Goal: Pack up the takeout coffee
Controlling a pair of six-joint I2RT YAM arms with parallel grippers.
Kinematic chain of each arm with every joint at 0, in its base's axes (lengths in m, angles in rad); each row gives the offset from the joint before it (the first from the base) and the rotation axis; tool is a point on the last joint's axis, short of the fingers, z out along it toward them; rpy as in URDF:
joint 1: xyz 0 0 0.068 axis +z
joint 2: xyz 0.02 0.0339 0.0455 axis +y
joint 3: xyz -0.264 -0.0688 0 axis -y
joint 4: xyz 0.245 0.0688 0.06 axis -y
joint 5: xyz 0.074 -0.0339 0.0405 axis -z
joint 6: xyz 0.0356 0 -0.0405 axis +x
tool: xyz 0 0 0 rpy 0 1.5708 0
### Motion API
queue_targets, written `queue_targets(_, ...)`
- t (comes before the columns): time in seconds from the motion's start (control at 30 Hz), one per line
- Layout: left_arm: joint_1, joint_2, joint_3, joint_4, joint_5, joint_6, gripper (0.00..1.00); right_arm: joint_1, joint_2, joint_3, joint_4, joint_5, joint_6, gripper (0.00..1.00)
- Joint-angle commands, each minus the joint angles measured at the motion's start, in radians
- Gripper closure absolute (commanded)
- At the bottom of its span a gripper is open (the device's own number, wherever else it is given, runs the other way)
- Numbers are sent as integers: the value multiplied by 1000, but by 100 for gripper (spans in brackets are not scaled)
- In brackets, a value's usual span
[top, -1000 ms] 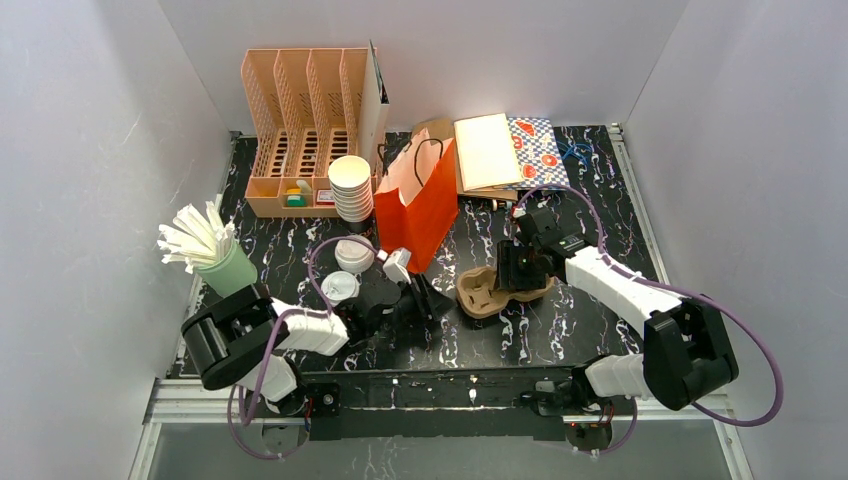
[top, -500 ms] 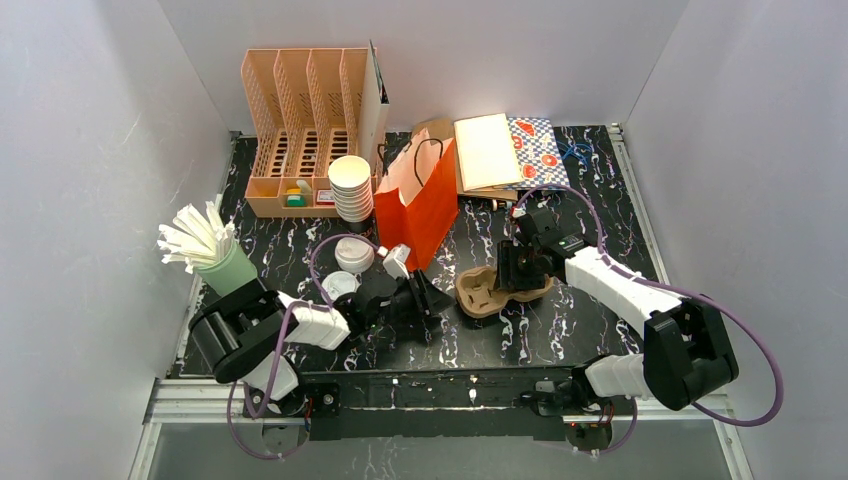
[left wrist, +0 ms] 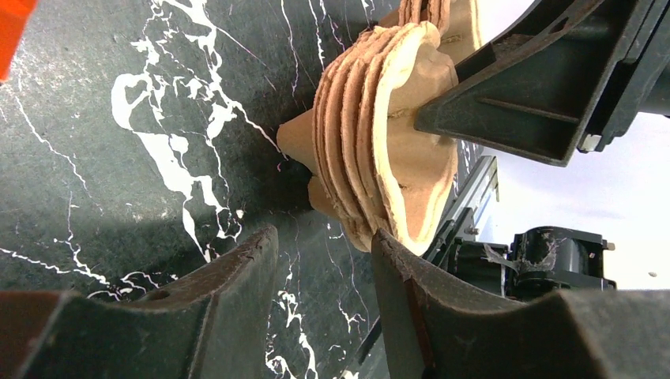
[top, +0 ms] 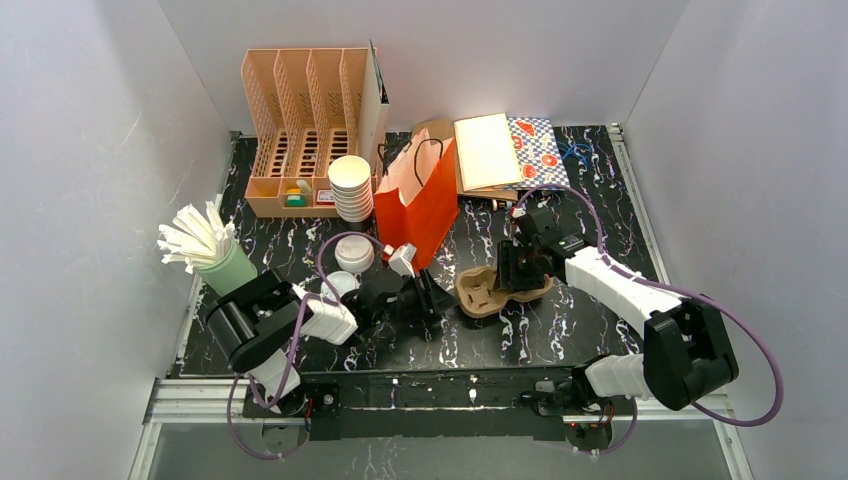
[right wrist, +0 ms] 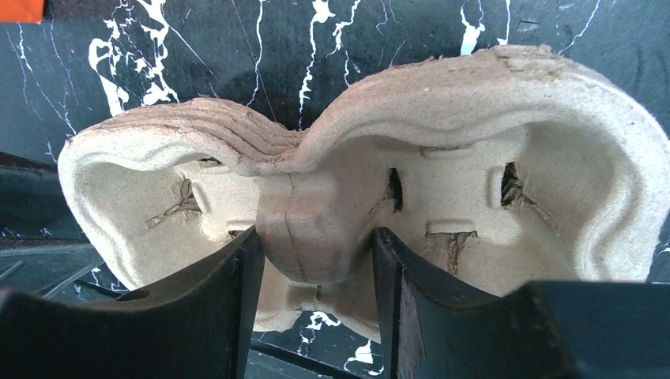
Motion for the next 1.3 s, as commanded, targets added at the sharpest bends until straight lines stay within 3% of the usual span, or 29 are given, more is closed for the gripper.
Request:
queue_targets(0.0,8,22,35,26,9,33,54,5,-7,30,23,-31,7,43)
queue_targets(0.33,9,45,49,55,20,41,47,5,1,31,19,-40,1,44)
queue_targets(0.6,9,56,60,112,55,46,32,5,20,44,9,-52,-11,45)
queue_targets(1.27,14,-18,-28,113,-58,-10,40,5,24,65,-19,-7,-22,38)
